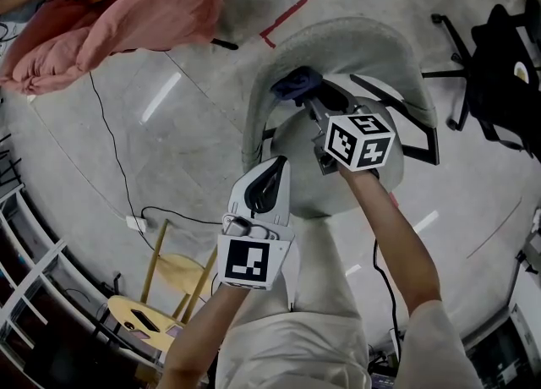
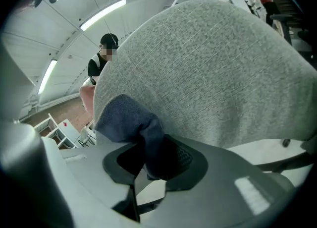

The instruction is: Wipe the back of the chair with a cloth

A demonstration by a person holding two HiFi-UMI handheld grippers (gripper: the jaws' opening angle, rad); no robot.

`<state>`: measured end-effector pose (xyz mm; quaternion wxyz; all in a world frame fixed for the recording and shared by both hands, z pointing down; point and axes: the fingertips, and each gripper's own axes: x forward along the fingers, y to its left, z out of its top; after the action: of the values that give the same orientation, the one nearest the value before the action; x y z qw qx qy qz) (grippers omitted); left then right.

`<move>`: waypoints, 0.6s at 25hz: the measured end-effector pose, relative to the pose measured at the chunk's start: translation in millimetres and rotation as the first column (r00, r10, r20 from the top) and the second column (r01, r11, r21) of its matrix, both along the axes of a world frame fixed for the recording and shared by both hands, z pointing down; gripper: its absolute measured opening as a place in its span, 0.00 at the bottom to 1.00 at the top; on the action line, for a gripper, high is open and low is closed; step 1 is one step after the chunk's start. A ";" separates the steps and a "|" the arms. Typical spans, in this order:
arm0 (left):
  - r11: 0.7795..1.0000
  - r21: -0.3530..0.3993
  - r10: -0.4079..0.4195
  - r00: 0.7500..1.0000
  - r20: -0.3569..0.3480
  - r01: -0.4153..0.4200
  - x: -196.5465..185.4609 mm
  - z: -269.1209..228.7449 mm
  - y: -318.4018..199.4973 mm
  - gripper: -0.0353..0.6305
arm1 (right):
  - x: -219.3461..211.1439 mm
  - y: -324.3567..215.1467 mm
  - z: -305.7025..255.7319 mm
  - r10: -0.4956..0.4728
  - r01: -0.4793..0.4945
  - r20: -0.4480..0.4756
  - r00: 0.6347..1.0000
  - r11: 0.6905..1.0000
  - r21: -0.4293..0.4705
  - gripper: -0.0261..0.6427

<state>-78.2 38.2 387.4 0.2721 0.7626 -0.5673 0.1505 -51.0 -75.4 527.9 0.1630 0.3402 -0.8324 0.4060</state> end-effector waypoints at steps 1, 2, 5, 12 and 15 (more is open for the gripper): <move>1.000 -0.002 -0.001 1.000 -0.001 0.001 0.3 0.5 -0.3 0.05 | 4.5 -3.8 -0.5 0.020 -0.020 0.004 1.000 1.000 -0.004 0.21; 1.000 -0.002 -0.003 1.000 -0.002 0.003 0.5 0.5 -0.8 0.05 | 8.9 -7.3 -0.9 0.040 -0.040 0.009 0.999 0.999 -0.010 0.21; 1.000 0.003 -0.006 1.000 -0.002 0.006 1.7 -2.2 -2.6 0.05 | 19.6 -15.9 -0.1 0.084 -0.084 0.010 0.996 0.996 -0.023 0.21; 1.000 0.001 0.008 1.000 -0.010 -0.008 10.0 -3.5 -3.3 0.05 | 43.9 -30.7 0.3 0.201 -0.197 0.044 0.979 0.977 -0.085 0.21; 1.000 0.002 0.023 1.000 -0.010 -0.023 16.6 -3.2 -3.3 0.05 | 59.7 -37.3 1.1 0.267 -0.260 0.055 0.962 0.959 -0.113 0.21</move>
<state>-61.6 34.9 384.2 0.2724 0.7700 -0.5574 0.1492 8.7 -112.8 528.9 0.0958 0.4246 -0.7622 0.4791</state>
